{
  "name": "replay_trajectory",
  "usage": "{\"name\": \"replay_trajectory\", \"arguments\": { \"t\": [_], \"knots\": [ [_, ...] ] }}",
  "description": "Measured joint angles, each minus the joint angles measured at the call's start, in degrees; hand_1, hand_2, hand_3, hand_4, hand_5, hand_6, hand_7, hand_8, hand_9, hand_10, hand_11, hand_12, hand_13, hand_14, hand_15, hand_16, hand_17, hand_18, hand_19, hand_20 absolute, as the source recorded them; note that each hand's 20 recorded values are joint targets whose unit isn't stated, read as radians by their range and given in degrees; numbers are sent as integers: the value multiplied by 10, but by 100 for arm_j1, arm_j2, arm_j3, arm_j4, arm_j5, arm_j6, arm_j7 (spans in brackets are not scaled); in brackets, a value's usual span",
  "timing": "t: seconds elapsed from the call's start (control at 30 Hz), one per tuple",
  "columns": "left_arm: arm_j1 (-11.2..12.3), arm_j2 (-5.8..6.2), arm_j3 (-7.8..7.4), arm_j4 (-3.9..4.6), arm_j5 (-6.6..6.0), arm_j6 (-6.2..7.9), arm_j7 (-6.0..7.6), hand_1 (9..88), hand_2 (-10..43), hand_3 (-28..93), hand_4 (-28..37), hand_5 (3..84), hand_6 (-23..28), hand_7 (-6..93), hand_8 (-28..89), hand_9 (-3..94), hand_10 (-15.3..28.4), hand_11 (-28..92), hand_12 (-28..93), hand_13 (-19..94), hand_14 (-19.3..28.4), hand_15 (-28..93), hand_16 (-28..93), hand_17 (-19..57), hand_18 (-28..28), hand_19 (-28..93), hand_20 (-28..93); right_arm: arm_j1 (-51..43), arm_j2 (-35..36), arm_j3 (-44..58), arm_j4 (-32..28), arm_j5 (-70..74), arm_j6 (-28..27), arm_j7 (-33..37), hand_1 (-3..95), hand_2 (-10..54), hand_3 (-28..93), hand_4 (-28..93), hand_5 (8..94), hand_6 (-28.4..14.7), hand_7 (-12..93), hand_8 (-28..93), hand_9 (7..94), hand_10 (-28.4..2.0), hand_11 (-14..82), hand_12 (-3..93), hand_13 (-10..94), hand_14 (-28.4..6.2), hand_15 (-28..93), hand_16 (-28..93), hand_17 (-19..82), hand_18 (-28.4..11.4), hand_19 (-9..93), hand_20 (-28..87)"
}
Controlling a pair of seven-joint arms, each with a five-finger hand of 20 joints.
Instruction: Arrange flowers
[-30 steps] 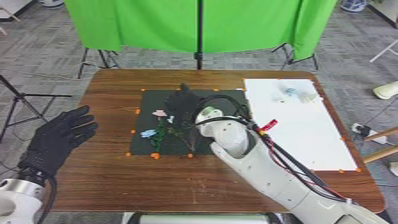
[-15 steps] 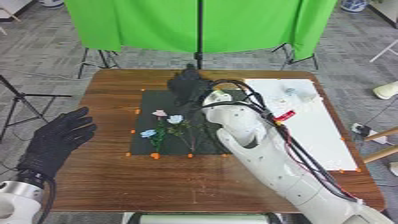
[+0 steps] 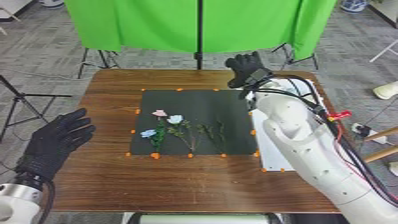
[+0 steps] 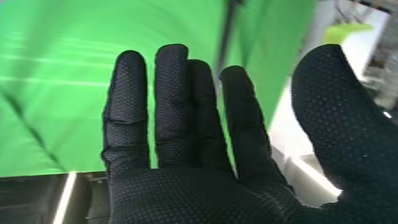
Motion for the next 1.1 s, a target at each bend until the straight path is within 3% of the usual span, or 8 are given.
{"name": "replay_trajectory", "arguments": {
  "t": [0.27,0.47,0.83,1.03,1.1],
  "knots": [
    [-7,0,-4,3,0,-8,2,260,31,711,-283,357,44,252,-132,285,130,340,139,221,147,503,-48,-84,210,502,62,-492,539,263,-2,-4,15,472,271,-95,910,-283,394,-20,306,-211,421,-92,357,198,433,-66,497,139,187,-179,636,304],
    [-7,1,-8,7,0,-11,7,262,31,711,-283,357,44,251,-133,285,130,340,139,221,148,504,-48,-84,210,503,62,-763,871,475,76,-60,-53,524,285,-95,923,-283,414,-16,314,-214,448,-81,372,197,464,-52,503,146,187,-170,639,303],
    [-45,11,-14,17,0,-11,-9,261,31,712,-283,357,45,249,-133,286,130,340,138,221,148,503,-48,-84,211,504,63,-994,1194,591,244,-218,-107,705,309,-95,913,-283,423,-4,340,-228,454,-89,411,207,488,-37,564,164,194,-170,652,315],
    [-46,9,-14,16,0,-7,-11,261,31,712,-283,357,44,251,-133,286,130,342,139,221,149,504,-48,-83,210,503,63,-999,1224,588,415,-295,-114,730,330,-95,899,-283,459,11,364,-236,540,-72,450,212,564,-24,570,171,205,-163,667,326],
    [-43,4,-9,14,0,-3,-8,261,31,712,-283,357,44,252,-133,286,130,342,139,221,149,504,-48,-84,210,503,63,-987,1214,580,489,-323,-110,731,345,-95,875,-283,488,18,378,-246,582,-62,423,247,592,-16,552,225,212,-160,672,336]
  ]
}}
